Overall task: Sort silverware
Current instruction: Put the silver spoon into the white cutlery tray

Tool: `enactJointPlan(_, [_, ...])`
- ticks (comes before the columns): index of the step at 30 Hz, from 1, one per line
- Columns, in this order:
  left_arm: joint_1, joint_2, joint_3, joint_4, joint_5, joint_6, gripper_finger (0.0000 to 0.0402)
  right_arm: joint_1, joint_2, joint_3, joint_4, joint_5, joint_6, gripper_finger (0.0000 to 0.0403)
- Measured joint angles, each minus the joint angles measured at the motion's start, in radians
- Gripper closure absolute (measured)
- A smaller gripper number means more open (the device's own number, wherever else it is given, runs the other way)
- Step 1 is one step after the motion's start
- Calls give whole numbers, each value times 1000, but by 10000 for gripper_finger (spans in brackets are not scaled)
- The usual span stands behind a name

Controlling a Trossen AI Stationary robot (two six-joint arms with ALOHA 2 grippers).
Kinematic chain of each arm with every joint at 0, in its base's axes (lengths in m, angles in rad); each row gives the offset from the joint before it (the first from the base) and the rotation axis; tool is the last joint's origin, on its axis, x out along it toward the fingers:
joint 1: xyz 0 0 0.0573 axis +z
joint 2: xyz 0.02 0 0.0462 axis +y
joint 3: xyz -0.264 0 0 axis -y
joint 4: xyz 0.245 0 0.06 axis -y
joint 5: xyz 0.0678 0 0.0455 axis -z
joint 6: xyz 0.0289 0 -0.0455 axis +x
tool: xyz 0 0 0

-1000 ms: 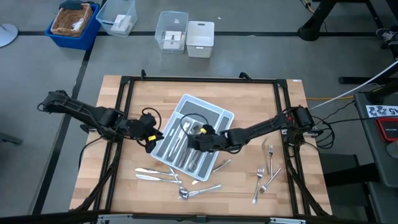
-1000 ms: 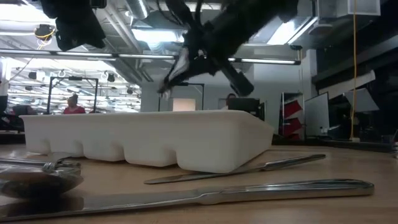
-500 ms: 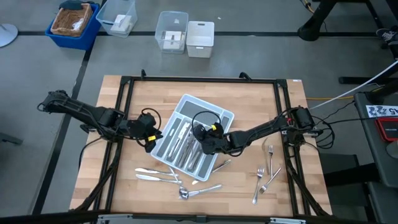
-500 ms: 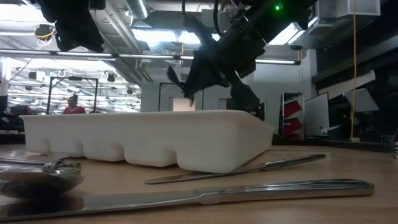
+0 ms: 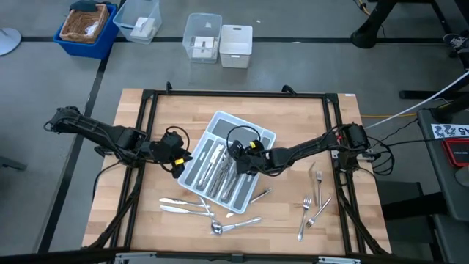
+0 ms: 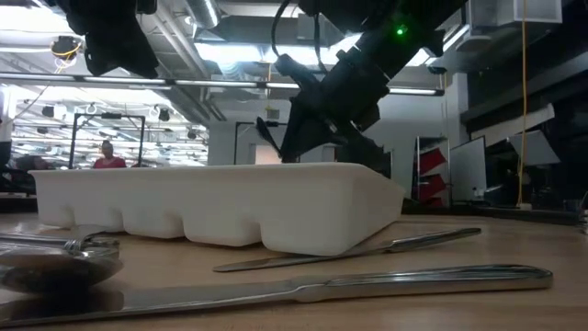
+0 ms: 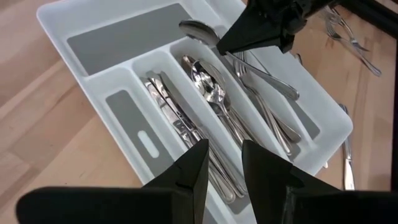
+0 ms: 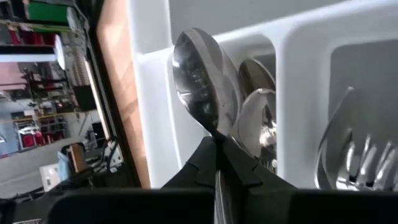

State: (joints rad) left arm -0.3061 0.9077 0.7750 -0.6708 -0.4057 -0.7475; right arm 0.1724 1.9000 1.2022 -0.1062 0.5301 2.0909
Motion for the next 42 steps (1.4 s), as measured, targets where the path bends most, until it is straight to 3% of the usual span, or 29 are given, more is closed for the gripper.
enactJointPlan(12, [0,0,0,1,0,-3,315,7,18,0,14,-50,9,397])
enactJointPlan(21, [0,1,-1,-2,0,-3,315,9,103,12,177,-112,12,383])
enactJointPlan(34, [0,1,-1,-12,2,24,315,8,108,11,157,-164,24,364])
enactJointPlan(42, [0,0,-1,-59,26,12,315,23,89,10,152,-213,21,375])
